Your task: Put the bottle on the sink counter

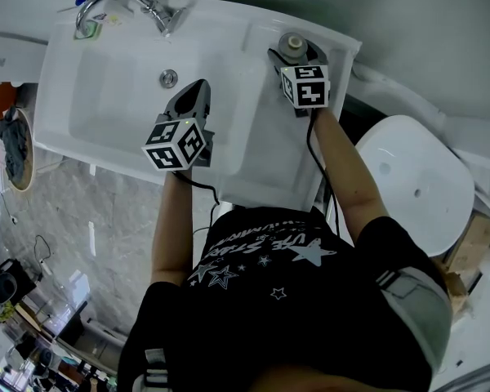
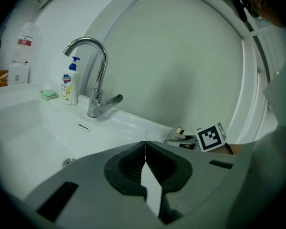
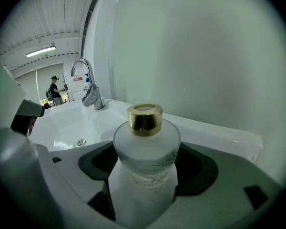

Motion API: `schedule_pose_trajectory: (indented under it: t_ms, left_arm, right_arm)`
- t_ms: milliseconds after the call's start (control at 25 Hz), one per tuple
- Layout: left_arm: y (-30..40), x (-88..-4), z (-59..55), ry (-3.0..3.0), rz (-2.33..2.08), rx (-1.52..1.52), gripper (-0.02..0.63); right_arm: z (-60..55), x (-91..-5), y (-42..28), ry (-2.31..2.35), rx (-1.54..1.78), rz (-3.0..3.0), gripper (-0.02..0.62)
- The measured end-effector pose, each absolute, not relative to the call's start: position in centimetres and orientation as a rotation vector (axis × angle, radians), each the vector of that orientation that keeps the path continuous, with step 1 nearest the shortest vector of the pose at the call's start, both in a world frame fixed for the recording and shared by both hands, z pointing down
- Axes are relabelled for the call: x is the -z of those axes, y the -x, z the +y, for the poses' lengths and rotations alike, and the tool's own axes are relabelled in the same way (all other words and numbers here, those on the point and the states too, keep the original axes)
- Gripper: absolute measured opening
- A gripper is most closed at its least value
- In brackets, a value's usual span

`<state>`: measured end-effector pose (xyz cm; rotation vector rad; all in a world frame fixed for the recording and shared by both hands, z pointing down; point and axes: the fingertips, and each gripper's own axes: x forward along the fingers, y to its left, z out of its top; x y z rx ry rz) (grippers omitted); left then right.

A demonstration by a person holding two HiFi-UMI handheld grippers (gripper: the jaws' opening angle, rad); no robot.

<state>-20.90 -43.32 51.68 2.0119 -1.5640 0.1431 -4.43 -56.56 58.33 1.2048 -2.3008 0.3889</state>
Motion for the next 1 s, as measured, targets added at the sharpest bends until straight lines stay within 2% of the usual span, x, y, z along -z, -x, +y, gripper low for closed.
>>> schedule_pose_trajectory:
  t_ms: [520,920,960,1000]
  left_arm:
    - [21.1,-50.1,-39.1,-2.041,-1.585,-0.108,0.009]
    - [21.9,-47.3,-33.5,-2.061,-1.614,-0.053,0.009]
    - [21.9,-47.0,-32.9,-2.064,-1.616,-0.049,0.009]
    - [21.9,-46.7,-32.2,-2.068,-1.617,-0.045,0.009]
  right_arm:
    - [-51.8,-57.7,2.3,-1.255,-0.483,-2.263,0.331]
    - [-46.4,-52.4,3.3,-1.280,-0.478,-2.404,0.324]
    - [-45.9,-51.8,3.2,-1.294,-0.467,-2.406,0.300]
    - [-45.3,-51.3,3.1,-1.311,-0.453,-2.406,0.213]
